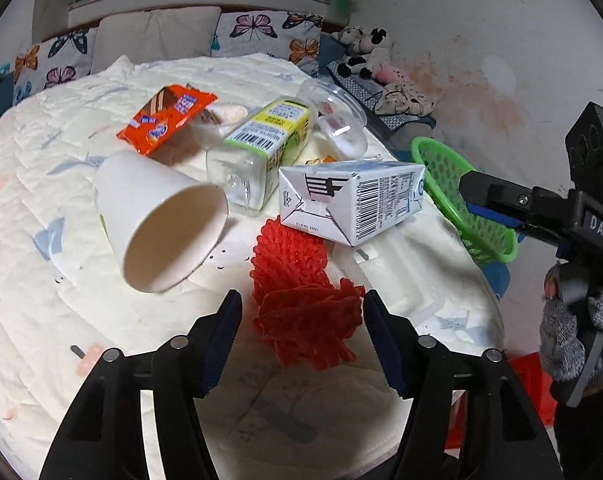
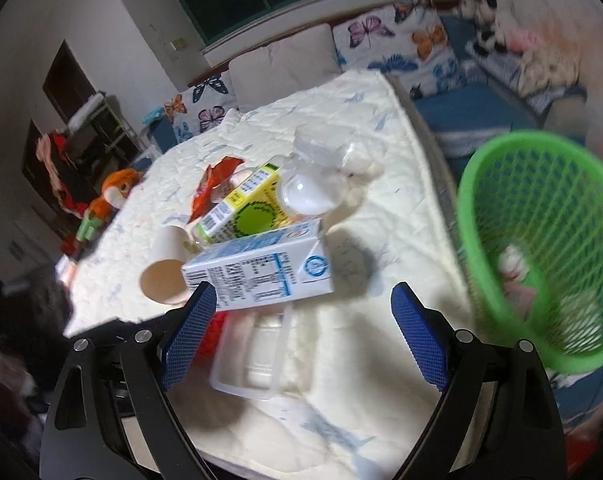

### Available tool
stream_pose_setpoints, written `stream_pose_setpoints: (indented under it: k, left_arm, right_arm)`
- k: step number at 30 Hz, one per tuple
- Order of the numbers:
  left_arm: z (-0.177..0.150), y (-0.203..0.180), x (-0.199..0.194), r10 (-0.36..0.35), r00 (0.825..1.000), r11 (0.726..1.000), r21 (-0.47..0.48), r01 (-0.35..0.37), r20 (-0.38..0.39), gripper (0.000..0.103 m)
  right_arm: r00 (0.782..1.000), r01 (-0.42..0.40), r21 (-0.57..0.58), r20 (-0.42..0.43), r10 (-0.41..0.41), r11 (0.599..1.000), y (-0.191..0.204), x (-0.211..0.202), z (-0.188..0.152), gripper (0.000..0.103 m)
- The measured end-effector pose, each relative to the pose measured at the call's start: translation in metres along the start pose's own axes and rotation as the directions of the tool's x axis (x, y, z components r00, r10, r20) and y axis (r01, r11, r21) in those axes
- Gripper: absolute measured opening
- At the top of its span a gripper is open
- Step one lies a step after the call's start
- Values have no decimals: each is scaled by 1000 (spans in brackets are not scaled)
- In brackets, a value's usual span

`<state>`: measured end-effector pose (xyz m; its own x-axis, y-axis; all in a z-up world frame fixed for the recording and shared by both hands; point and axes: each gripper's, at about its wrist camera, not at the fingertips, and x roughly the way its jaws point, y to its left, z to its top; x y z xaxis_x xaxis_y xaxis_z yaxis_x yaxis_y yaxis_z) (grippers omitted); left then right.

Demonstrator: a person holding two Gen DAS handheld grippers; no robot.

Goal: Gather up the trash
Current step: 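Grasp the red mesh net with the left tool while the right tool grasps the milk carton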

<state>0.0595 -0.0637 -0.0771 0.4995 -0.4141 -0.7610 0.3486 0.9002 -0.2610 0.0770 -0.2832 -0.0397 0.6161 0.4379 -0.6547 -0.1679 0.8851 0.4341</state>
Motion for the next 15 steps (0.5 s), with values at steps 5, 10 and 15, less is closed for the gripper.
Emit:
stream_pose_setpoints:
  k: [5,10,15]
  left_arm:
    - [1,2,4,-10,1000,1000,-14,10,-2,45]
    - [0,3,0,-21,1000,1000,-19,22,8,34]
    - [1,2,-7,-26,999,1000,-6,26,18,30]
  right_arm:
    - [996,-78,132,-34,83,988,-10,11,2,89]
    - [982,-161,306,-43,183,938,-28,22,5,88]
    - [965,-211,439,-50,258,873,-42,33,6,82]
